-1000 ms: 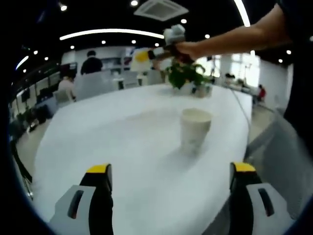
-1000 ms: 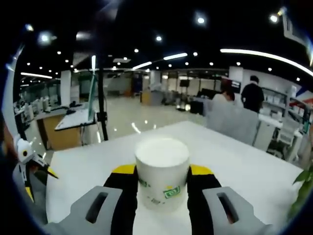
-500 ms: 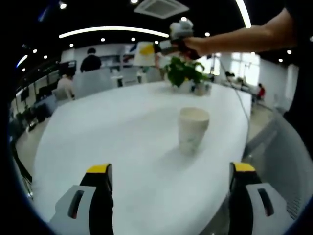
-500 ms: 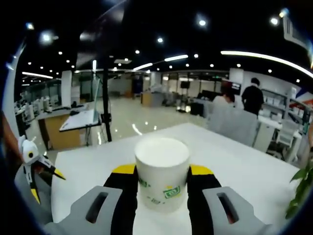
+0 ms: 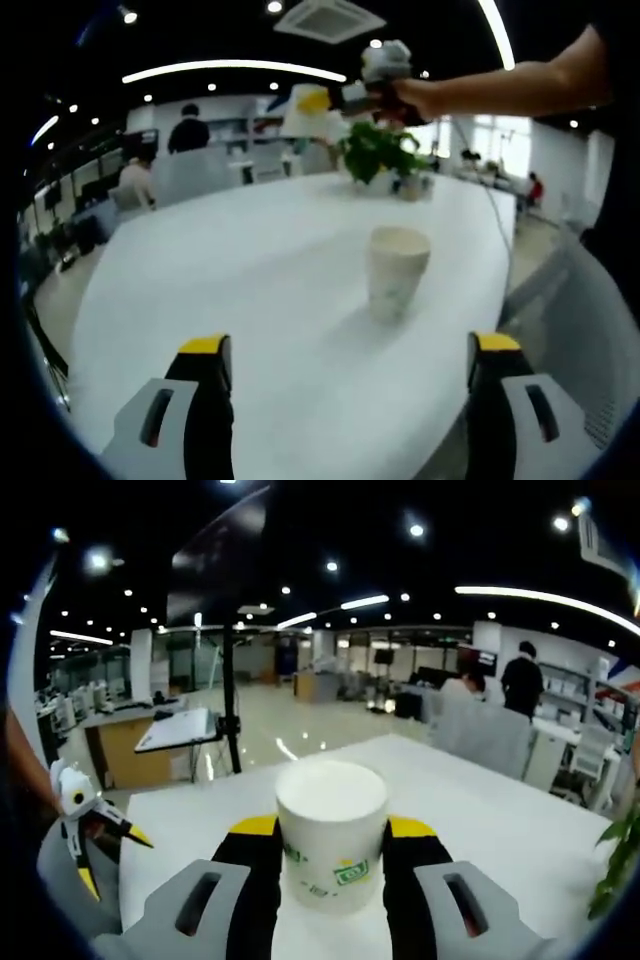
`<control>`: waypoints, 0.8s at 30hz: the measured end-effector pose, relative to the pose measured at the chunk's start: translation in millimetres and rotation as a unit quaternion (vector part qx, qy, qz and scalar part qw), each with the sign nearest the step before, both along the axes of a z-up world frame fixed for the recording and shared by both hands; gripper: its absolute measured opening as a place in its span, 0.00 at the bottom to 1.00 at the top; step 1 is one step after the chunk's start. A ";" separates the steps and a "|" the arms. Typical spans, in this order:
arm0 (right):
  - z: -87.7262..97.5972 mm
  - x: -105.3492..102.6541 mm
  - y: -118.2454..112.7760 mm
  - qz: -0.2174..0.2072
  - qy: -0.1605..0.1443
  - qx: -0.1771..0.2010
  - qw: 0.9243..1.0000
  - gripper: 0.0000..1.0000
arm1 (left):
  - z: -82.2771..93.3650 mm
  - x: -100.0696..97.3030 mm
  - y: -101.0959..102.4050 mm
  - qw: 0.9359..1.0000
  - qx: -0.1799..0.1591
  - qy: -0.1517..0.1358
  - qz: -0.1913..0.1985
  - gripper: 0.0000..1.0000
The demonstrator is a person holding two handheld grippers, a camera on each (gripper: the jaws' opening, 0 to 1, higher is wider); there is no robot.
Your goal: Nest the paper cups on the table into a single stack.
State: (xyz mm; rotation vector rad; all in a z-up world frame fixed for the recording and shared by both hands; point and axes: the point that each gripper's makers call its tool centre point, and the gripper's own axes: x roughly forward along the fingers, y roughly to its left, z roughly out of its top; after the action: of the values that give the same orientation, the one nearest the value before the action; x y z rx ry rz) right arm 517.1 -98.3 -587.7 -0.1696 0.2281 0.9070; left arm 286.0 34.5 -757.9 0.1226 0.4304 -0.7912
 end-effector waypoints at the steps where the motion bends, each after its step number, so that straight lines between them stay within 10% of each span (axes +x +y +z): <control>1: 0.7 -1.7 0.1 0.001 0.000 0.000 1.000 0.36 | 0.2 -0.3 -0.6 1.000 -0.001 0.000 -0.001 0.98; 24: -8.2 -56.7 3.0 0.028 0.010 0.019 0.999 0.36 | 5.4 0.0 -0.5 1.000 -0.006 -0.007 0.002 0.96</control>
State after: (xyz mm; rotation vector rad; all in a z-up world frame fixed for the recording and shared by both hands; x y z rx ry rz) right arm 460.4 -95.2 -595.8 -0.1328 0.2266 0.9685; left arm 286.0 34.0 -752.5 0.1171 0.4124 -0.7883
